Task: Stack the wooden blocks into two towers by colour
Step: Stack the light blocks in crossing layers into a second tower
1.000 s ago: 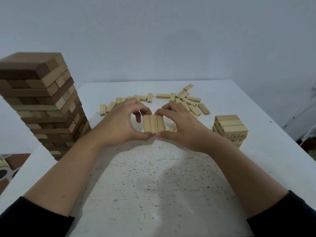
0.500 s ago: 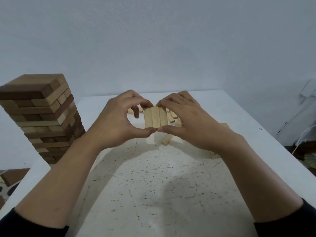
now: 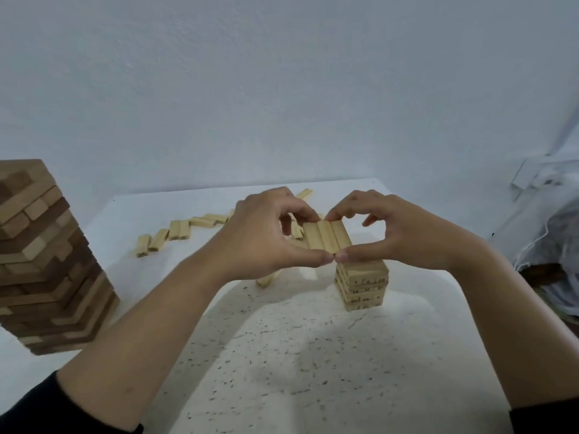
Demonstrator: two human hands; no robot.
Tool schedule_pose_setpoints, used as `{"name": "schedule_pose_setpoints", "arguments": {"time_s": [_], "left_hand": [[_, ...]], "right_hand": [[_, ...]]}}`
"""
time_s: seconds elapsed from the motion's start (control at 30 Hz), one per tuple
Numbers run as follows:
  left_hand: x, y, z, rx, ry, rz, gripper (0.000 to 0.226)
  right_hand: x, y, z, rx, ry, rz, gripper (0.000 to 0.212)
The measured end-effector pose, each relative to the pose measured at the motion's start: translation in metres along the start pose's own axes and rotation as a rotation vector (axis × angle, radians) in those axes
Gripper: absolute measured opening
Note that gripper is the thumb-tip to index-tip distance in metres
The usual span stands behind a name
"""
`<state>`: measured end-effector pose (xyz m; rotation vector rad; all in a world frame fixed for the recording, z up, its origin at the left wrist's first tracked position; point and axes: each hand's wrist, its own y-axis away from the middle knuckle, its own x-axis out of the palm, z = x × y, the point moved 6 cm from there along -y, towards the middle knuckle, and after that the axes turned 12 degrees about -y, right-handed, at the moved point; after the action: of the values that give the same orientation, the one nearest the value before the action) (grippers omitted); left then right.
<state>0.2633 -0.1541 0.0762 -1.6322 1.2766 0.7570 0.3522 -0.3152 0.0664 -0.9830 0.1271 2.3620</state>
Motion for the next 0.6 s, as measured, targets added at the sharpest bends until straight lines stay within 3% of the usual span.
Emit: {"name": "schedule_pose_setpoints", "arguments": {"time_s": [0.2, 0.33, 0.6], "left_hand": [[0.025, -0.012, -0.014, -0.046, 0.076, 0.077, 0.064], [0.038, -0.011, -0.018, -0.076, 0.101, 0.098, 0.056], [0.045, -0.008, -0.028, -0.035, 0.021, 0.094, 0.071]], "right_hand": [[-0.018, 0.013, -0.027, 0.020, -0.040, 0.003, 0.051], [-0.021, 0.019, -0.036, 0.008, -0.086, 0.004, 0.052], [-0.018, 0.022, -0.044, 0.004, -0.123, 0.017, 0.052]]}}
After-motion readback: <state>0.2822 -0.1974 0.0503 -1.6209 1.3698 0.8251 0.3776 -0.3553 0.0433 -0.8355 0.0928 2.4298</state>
